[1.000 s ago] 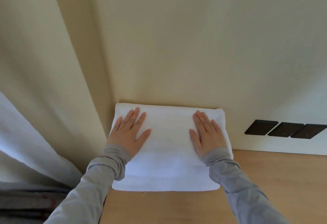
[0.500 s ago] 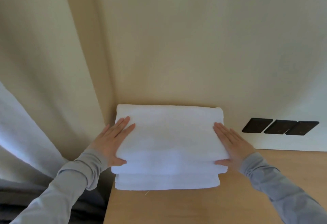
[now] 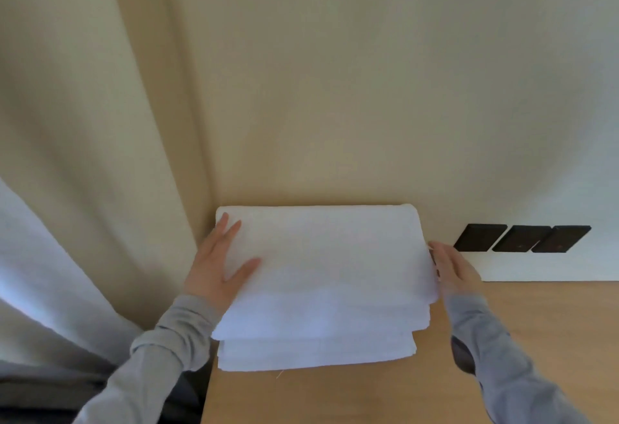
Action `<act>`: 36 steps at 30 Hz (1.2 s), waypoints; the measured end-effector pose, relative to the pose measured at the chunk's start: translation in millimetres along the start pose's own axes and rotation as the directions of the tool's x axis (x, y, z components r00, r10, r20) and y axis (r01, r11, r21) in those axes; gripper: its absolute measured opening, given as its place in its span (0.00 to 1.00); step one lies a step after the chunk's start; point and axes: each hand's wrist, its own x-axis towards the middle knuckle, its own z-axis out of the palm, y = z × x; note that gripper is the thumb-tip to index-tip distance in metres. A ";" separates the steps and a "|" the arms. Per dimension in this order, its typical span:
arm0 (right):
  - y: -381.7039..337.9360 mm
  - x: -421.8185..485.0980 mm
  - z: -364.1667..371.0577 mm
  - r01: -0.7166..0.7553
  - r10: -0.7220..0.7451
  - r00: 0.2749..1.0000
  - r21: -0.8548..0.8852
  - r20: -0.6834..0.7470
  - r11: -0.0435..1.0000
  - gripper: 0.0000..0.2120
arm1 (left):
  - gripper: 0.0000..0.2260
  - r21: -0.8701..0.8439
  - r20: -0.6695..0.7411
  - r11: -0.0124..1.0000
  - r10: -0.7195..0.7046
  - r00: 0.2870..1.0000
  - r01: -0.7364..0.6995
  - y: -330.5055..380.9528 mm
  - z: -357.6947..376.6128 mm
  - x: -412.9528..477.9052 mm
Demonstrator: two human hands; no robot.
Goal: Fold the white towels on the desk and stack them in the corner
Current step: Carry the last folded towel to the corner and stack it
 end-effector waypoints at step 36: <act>-36.5 -18.3 39.0 0.169 -0.297 0.939 -0.518 -0.175 0.838 0.21 | 0.24 0.181 -0.427 0.982 0.032 0.904 0.051 37.2 16.3 -31.9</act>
